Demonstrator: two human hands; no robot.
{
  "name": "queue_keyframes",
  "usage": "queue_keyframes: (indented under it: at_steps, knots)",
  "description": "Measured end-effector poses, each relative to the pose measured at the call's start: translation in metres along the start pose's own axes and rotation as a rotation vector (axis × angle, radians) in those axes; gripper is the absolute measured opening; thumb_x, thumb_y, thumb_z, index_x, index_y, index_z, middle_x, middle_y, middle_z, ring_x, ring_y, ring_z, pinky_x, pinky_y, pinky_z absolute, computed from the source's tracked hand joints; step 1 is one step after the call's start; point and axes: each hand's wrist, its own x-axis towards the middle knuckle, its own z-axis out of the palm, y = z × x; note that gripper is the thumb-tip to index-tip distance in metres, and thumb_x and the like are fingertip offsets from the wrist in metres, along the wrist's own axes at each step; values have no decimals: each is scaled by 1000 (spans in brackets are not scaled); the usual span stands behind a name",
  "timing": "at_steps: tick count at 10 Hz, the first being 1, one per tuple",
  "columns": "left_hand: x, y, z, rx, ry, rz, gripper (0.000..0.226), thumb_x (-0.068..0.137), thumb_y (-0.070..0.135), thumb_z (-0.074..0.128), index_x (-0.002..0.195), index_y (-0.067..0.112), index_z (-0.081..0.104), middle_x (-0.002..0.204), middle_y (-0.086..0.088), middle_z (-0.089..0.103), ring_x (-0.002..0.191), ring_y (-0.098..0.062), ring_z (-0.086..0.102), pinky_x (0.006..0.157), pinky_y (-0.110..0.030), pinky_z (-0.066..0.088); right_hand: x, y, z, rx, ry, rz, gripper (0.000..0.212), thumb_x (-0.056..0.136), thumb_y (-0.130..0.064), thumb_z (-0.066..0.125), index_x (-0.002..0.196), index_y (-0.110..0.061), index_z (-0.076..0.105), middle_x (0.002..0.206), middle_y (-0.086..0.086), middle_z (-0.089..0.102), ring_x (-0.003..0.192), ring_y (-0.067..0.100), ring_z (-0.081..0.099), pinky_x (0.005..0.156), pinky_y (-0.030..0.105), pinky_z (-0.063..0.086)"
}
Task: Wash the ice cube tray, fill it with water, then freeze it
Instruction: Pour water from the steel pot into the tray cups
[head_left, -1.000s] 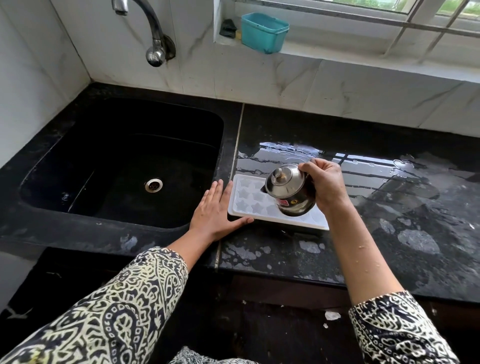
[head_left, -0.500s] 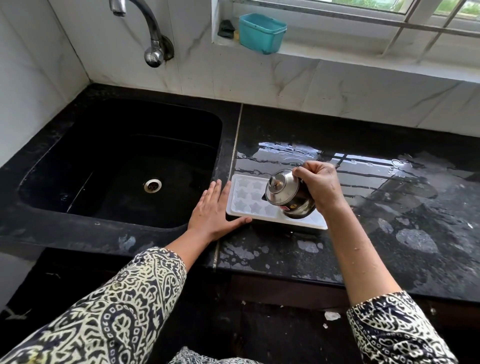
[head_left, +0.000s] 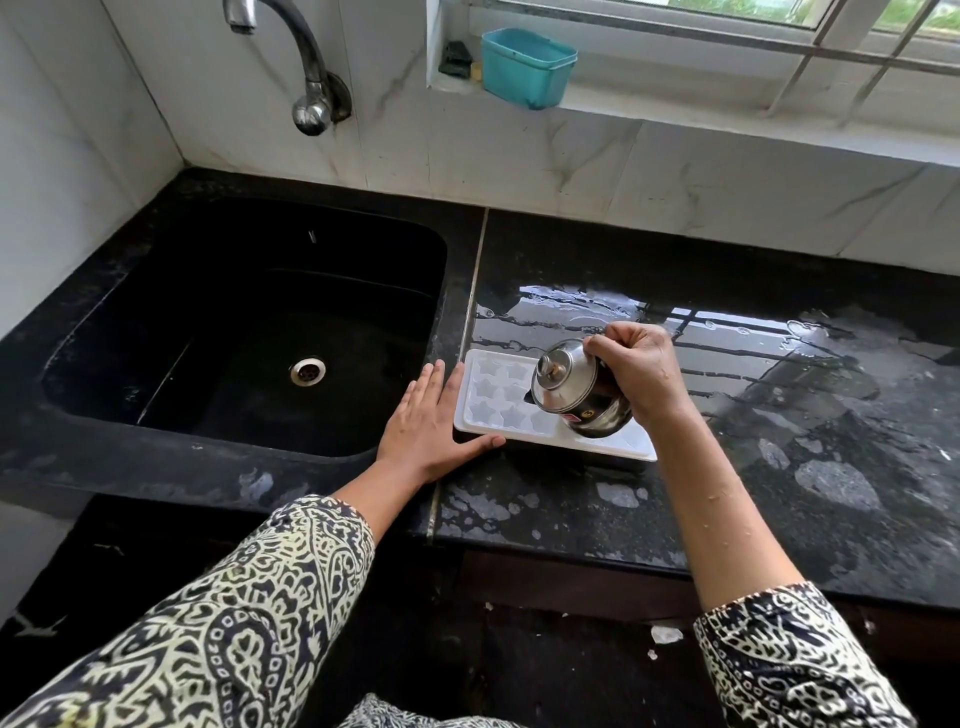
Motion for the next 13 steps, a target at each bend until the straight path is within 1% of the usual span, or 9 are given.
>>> queue_keyframes:
  at_steps: [1, 4, 5, 8, 9, 10, 11, 12, 13]
  knots:
    - [1, 0, 1, -2, 4, 0, 119, 64, 92, 24, 153, 21, -9, 162, -7, -7, 148, -17, -12, 119, -33, -8, 0, -2, -1, -3, -5, -1, 32, 76, -13, 66, 52, -10, 44, 51, 4, 36, 51, 15, 34, 51, 26, 30]
    - [1, -1, 1, 1, -1, 1, 118, 65, 91, 26, 153, 21, -10, 161, -7, -8, 148, -17, -12, 118, -33, -8, -1, -2, -1, 0, 2, 6, 41, 77, -11, 66, 46, -19, 40, 47, -4, 39, 48, 11, 36, 51, 25, 33]
    - [1, -1, 0, -2, -1, 0, 118, 65, 91, 26, 153, 20, -10, 161, -7, -8, 148, -17, -12, 119, -34, -7, -1, -1, -1, -5, 6, 4, 39, 76, -12, 66, 47, -18, 41, 49, -2, 39, 50, 13, 36, 52, 27, 33]
    - [1, -1, 1, 7, -3, 0, 119, 65, 91, 25, 153, 20, -10, 161, -7, -8, 148, -17, -12, 119, -33, -7, -3, 0, -1, 4, 3, 14, 35, 78, -12, 66, 50, -14, 44, 50, 1, 40, 50, 12, 37, 51, 25, 34]
    - [1, -1, 1, 8, -2, 1, 118, 65, 91, 25, 153, 20, -10, 161, -7, -8, 148, -17, -12, 118, -33, -8, -3, 0, -1, 15, -1, 17, 37, 78, -11, 65, 49, -14, 42, 47, -4, 40, 48, 9, 36, 50, 23, 34]
    - [1, -1, 1, 5, 2, 3, 118, 65, 91, 25, 153, 20, -10, 161, -7, -8, 147, -17, -13, 118, -33, -8, -4, -1, -2, 48, 5, 21, 46, 79, -7, 65, 45, -20, 37, 42, -12, 35, 44, 6, 32, 47, 20, 32]
    - [1, -1, 1, 4, 0, 1, 118, 65, 91, 24, 153, 20, -10, 161, -6, -9, 147, -17, -13, 119, -33, -8, -4, 0, -3, 113, 10, 51, 44, 78, -6, 65, 46, -20, 37, 45, -6, 35, 46, 9, 31, 48, 21, 30]
    - [1, -1, 1, 1, 2, 0, 118, 65, 91, 26, 153, 20, -9, 161, -6, -8, 147, -17, -13, 119, -33, -8, -5, 2, -7, 249, 31, 119, 43, 79, -6, 64, 48, -20, 39, 48, -3, 36, 48, 11, 32, 48, 21, 31]
    - [1, -1, 1, 2, 0, -1, 118, 65, 91, 25, 153, 20, -9, 161, -6, -8, 147, -16, -13, 119, -33, -7, -7, 2, -12, 374, 57, 165, 37, 84, -5, 62, 53, -15, 44, 46, -6, 43, 46, 7, 39, 48, 17, 36]
